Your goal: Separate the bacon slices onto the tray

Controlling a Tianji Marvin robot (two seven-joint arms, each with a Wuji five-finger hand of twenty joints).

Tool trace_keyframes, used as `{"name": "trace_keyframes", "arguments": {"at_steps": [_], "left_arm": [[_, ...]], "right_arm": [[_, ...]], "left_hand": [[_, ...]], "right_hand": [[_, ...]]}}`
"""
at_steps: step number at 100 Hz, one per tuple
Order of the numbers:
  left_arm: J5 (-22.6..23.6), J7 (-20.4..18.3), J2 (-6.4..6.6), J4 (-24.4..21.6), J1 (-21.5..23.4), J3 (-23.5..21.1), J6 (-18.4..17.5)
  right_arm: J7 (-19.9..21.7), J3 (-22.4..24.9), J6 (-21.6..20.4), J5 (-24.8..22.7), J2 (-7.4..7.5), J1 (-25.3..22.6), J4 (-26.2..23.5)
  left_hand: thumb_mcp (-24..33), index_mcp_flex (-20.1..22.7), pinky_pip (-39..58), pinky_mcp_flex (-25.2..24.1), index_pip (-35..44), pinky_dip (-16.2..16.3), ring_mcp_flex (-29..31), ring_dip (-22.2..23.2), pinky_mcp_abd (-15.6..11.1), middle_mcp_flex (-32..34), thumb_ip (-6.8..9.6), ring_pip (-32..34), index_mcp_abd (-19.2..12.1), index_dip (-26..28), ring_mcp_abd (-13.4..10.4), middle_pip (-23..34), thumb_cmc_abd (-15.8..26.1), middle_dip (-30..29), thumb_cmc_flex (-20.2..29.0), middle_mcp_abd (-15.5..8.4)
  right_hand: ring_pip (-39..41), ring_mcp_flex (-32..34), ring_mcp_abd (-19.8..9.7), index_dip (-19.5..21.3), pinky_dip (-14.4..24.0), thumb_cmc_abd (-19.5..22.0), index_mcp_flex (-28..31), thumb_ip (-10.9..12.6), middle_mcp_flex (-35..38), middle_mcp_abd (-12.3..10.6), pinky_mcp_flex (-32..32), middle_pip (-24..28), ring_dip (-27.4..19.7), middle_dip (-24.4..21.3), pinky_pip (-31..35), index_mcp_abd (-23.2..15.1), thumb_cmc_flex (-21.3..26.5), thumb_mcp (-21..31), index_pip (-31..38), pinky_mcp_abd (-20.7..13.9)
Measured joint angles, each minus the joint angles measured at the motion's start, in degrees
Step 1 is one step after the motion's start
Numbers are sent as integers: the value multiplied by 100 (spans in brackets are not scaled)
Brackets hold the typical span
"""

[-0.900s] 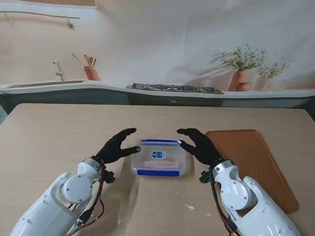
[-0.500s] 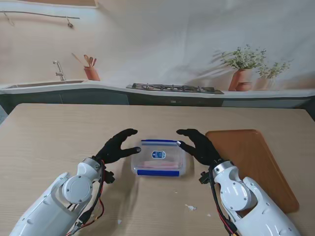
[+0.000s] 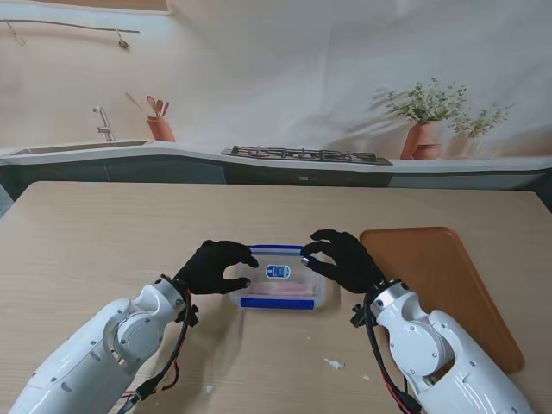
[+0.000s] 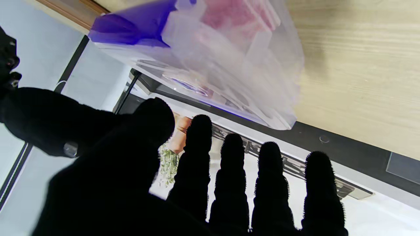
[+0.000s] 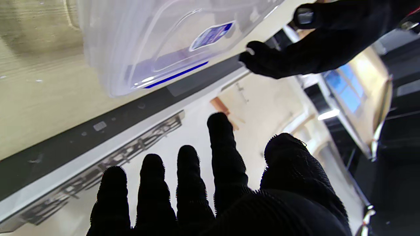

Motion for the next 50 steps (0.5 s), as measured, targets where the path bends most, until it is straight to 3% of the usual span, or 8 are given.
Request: {"name": "trace_keyframes", "arguments": {"at_steps": [14, 35, 50], "left_arm": [[57, -50, 67, 63, -111, 172, -23], [224, -99, 96, 179, -283, 374, -27], [242, -168, 102, 197, -347, 427, -5]], "right_arm": [[271, -35, -182, -199, 102, -29, -214], [714, -341, -253, -373, 221, 86, -310], [783, -475, -268, -432, 253, 168, -307]], "left_hand": [[199, 65, 8, 0, 95, 8, 48, 184, 0, 59, 0, 141, -83, 29, 0, 95, -71, 84, -5, -10], [265, 65, 8, 1, 95, 8, -70, 198, 0, 59, 0, 95, -113, 64, -133, 97, -72, 87, -6, -66], [308, 41, 9, 1, 95, 9, -70, 198, 0, 58, 0, 95, -128, 76, -233, 98, -73, 87, -5, -67]], "right_hand": [[0, 0, 0, 55, -1, -70, 465, 0, 147, 0, -34, -3, 0, -3, 0, 57, 0, 2, 31, 0], [0, 0, -3, 59, -2, -72, 463, 0, 147, 0, -43, -13, 0, -8, 0, 143, 0, 2, -28, 0], [-1, 0, -4, 59, -3, -72, 461, 0, 147, 0, -87, -16, 0, -8, 0, 205, 0, 3, -92, 0]]}}
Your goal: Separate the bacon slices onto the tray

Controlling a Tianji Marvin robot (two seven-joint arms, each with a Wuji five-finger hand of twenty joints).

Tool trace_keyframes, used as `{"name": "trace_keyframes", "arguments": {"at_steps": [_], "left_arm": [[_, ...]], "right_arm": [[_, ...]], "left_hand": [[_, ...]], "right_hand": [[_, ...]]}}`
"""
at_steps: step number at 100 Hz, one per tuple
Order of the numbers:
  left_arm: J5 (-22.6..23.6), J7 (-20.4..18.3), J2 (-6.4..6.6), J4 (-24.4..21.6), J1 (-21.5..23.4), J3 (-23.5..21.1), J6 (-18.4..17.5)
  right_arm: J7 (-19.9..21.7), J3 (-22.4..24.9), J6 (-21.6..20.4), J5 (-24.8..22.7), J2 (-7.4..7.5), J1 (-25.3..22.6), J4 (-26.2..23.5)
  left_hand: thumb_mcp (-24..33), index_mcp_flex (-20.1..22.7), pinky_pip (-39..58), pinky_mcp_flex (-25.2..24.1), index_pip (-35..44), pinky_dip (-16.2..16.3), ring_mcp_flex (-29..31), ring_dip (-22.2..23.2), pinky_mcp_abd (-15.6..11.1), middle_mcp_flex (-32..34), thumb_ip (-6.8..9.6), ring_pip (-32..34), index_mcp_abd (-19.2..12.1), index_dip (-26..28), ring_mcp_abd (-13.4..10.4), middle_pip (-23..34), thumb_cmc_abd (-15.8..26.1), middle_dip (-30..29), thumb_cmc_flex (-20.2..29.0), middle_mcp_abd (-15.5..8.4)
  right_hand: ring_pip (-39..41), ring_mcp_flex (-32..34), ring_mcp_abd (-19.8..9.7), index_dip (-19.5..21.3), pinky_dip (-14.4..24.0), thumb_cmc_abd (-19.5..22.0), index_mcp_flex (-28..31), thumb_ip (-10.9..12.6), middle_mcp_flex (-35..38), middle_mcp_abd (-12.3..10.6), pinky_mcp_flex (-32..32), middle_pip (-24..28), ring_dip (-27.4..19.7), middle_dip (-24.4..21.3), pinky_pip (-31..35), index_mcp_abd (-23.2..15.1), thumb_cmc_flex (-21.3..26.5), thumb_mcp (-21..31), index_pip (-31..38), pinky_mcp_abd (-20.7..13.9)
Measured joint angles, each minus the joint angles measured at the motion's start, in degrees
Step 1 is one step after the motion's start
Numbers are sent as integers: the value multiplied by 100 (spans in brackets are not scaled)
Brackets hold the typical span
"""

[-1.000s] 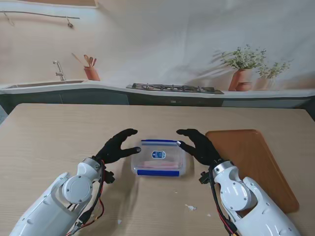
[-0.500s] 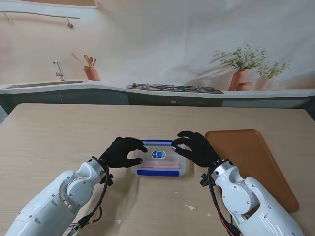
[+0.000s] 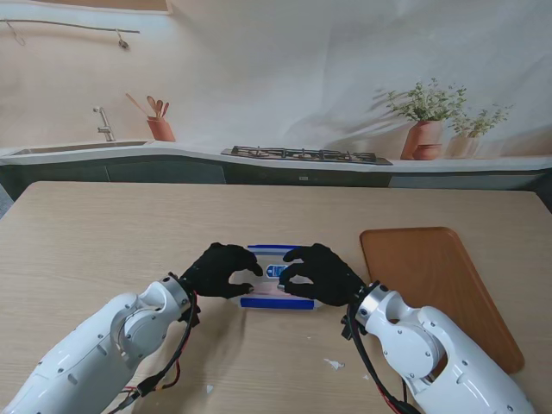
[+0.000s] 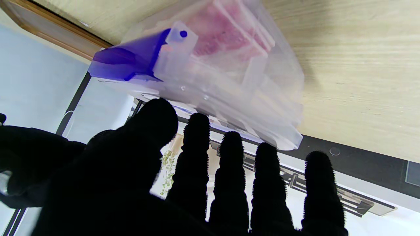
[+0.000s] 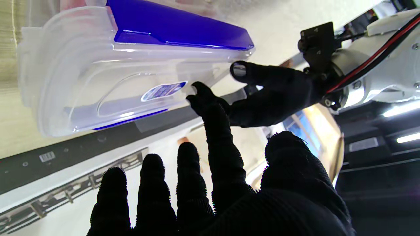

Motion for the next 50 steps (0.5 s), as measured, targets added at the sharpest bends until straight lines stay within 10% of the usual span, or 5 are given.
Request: {"name": "trace_keyframes", "arguments": {"at_steps": [50], "left_arm": [[34, -140, 26, 63, -184, 144, 52]], "right_arm": [[386, -312, -75, -310, 107, 295, 167]], "left_hand": [[13, -218, 1, 0, 79, 0, 0, 54, 0, -2, 0, 0, -129, 80, -125, 0, 43, 2, -12, -1]], "right_hand": [[-134, -132, -108, 0, -110, -55, 230, 0, 0, -210, -100, -204, -66, -62, -74, 0, 0, 3, -5, -63]]}}
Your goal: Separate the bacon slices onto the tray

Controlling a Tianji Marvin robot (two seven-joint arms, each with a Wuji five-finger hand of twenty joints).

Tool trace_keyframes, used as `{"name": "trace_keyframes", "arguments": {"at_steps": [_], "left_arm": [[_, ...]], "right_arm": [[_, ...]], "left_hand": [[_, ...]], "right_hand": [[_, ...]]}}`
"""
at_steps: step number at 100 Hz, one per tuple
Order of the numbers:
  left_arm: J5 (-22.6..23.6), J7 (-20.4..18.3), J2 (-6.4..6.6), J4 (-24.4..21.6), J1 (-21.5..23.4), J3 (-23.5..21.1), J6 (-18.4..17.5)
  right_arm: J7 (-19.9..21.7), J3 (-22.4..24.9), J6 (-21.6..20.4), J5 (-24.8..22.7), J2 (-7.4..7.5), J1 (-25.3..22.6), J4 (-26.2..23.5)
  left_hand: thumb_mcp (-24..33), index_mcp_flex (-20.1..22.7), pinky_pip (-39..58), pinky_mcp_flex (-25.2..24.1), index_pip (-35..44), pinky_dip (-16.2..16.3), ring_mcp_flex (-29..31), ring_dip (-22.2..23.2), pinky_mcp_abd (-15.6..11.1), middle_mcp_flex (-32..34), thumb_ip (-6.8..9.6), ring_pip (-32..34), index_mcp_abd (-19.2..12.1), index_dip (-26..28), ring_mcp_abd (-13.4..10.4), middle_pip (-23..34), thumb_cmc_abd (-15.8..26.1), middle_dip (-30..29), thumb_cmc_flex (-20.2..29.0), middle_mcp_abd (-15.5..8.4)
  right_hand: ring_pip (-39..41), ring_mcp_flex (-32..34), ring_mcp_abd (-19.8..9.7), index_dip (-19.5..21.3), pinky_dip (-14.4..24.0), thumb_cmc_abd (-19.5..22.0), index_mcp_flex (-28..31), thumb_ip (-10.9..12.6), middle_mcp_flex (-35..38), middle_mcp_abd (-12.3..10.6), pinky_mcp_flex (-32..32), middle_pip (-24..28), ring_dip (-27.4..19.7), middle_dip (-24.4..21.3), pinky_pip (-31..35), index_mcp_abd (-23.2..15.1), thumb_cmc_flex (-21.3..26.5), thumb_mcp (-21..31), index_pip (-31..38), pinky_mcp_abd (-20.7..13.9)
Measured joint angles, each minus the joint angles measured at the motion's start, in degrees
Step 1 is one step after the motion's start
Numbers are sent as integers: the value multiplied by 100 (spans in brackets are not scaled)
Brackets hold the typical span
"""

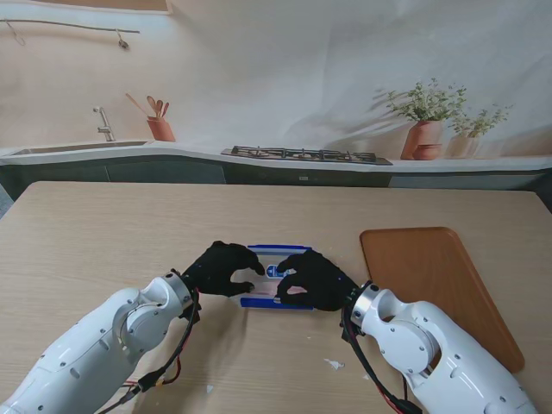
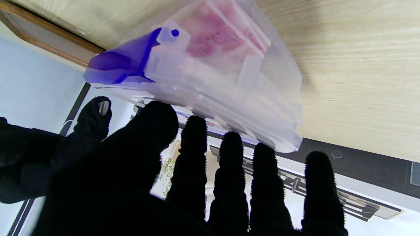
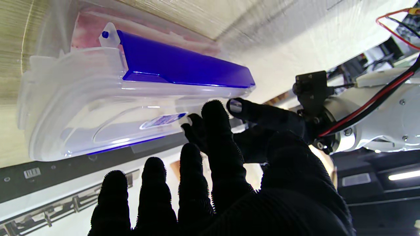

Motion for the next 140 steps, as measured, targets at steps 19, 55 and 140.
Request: {"name": "trace_keyframes", "arguments": {"at_steps": [19, 55, 140], "left_arm": [[-1, -8, 0, -4, 3, -4, 7], [17, -72, 13, -10, -40, 28, 21], [-32, -240, 43, -56, -112, 94, 115]], "right_arm": [[34, -127, 76, -3, 4, 80, 80], [76, -166, 111, -44, 6, 131, 109], [382, -322, 261, 297, 27, 283, 103]], "left_hand": [[0, -4, 0, 0, -29, 0, 0, 0, 0, -10, 0, -2, -1, 0, -18, 0, 2, 0, 0, 0], [-2, -20, 0, 0, -82, 0, 0, 0, 0, -53, 0, -49, -1, 0, -52, 0, 6, 9, -3, -1], [-70, -92, 0, 0, -160, 0, -8, 1, 0, -115, 0, -114, -3, -13, -189, 0, 7, 12, -4, -18]], "right_hand": [[-1, -1, -25, -59, -1, -1, 0, 0, 0, 0, 0, -2, -2, -2, -4, 0, 0, 0, 0, 0], [-1, -1, -25, -59, -1, -1, -1, 0, 0, 0, -1, -2, -2, -2, -5, -159, 0, 0, -46, -1], [-6, -71, -25, -65, -3, -1, 246, 0, 0, 0, -74, -3, -2, -2, -8, -36, 0, 61, 88, -1]]}}
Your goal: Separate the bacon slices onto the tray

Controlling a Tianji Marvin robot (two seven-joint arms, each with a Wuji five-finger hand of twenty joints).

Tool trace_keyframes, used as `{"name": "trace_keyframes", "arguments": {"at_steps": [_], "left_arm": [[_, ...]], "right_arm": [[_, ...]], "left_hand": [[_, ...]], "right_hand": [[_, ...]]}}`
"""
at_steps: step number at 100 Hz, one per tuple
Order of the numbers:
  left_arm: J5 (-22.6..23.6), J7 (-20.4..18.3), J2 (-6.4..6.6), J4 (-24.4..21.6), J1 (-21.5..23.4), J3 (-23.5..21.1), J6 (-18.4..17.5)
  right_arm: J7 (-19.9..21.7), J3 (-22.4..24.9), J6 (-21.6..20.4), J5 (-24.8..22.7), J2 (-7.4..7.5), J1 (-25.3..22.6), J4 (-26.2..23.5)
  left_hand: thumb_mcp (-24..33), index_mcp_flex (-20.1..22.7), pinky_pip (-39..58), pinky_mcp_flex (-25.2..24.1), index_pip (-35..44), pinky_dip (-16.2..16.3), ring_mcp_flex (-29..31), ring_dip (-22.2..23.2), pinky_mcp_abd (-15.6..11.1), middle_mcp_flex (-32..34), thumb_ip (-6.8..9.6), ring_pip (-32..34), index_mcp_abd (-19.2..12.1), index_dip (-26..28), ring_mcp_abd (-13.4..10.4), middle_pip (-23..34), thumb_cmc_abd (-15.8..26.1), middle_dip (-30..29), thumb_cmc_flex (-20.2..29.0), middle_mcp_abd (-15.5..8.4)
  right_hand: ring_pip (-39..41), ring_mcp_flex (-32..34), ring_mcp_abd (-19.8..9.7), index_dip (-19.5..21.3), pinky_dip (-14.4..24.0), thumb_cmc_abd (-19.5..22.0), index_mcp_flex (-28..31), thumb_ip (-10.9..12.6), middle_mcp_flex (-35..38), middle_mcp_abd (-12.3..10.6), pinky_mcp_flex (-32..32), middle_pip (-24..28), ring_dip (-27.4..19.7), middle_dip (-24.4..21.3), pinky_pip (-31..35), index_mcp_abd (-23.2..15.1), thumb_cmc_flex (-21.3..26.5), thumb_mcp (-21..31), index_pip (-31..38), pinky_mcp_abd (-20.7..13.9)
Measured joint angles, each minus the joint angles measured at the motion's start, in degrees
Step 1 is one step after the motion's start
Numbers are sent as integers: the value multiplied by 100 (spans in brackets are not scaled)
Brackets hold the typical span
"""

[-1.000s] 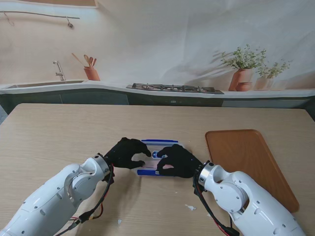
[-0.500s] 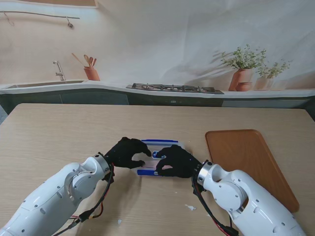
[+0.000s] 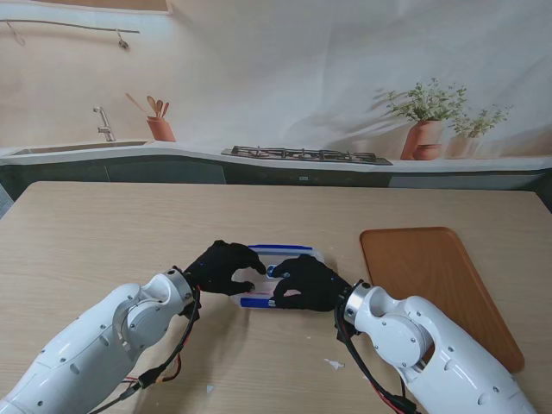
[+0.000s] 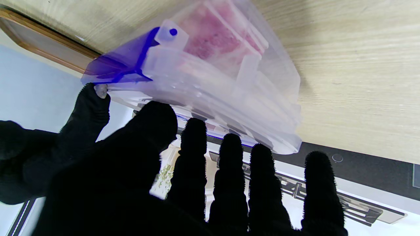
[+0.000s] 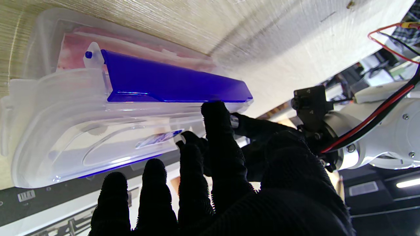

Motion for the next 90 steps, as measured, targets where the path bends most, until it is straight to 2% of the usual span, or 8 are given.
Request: {"name": "trace_keyframes", "arguments": {"at_steps": [19, 55, 90], "left_arm": [[-95, -50, 0, -1, -6, 11, 45], [-100, -92, 3, -11, -35, 43, 83], [-108, -91, 3, 5, -60, 72, 86]], "right_arm": [[26, -23, 2, 14, 1, 29, 0], [48, -26, -19, 132, 1, 43, 14], [71, -31, -28, 143, 1, 67, 17]], "left_hand": [[-140, -1, 0, 0, -58, 0, -58, 5, 0, -59, 0, -12, 0, -43, -109, -9, 4, 21, -120, -29], [-304, -59, 0, 0, -57, 0, -64, 6, 0, -93, 0, -12, 0, -51, -158, -30, 55, 21, -120, -33], [-350, -61, 0, 0, -95, 0, -65, 6, 0, -107, 0, -12, 2, -55, -203, -33, 56, 21, -120, -34]], "right_hand": [[0, -2, -1, 64, 0, 0, 63, 0, -1, 0, -9, 0, 0, 0, -1, 70, 0, 0, -2, 0], [-4, -65, -1, 68, -2, -1, 248, 0, 1, -1, -61, 0, 0, 0, -3, 232, 0, 8, -4, -2], [-4, -65, 0, 186, -3, -4, 471, 0, 297, -11, -67, 7, 0, 21, -4, 374, 0, 57, 4, -4]]}}
